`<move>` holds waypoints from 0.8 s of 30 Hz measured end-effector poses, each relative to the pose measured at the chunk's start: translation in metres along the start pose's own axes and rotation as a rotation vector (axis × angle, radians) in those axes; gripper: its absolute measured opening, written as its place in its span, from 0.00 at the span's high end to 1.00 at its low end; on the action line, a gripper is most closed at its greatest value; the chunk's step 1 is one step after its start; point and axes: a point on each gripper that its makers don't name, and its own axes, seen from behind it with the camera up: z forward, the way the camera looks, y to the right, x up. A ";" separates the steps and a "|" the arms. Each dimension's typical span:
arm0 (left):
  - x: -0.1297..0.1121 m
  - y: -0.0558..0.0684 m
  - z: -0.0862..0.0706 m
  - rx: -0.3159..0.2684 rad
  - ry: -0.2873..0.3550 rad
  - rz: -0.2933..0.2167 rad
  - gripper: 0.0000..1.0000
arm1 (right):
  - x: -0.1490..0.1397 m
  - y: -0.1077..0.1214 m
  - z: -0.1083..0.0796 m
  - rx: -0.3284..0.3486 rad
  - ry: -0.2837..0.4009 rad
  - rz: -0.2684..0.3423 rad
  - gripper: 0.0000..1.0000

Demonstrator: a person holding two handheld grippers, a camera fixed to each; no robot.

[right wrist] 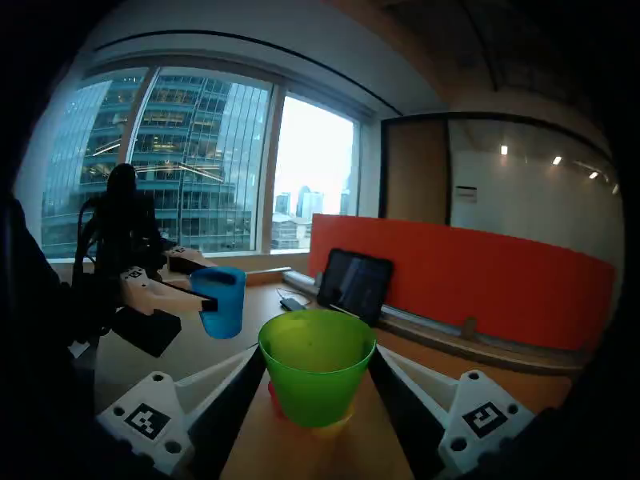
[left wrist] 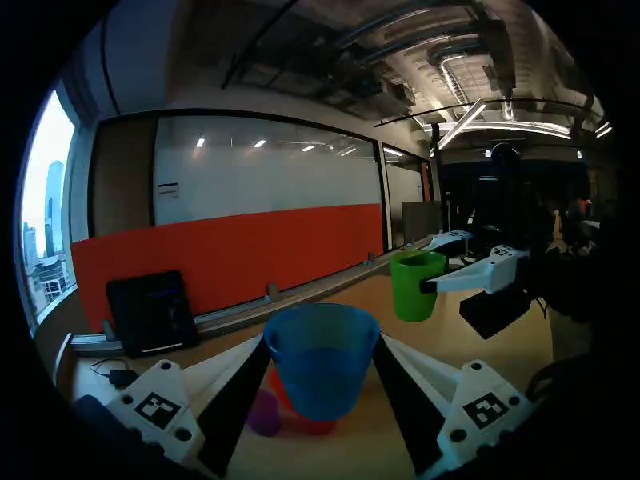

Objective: Pour water

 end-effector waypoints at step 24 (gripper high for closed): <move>0.037 -0.026 -0.005 0.056 0.039 0.094 0.13 | 0.010 -0.032 0.023 0.083 0.022 -0.004 0.09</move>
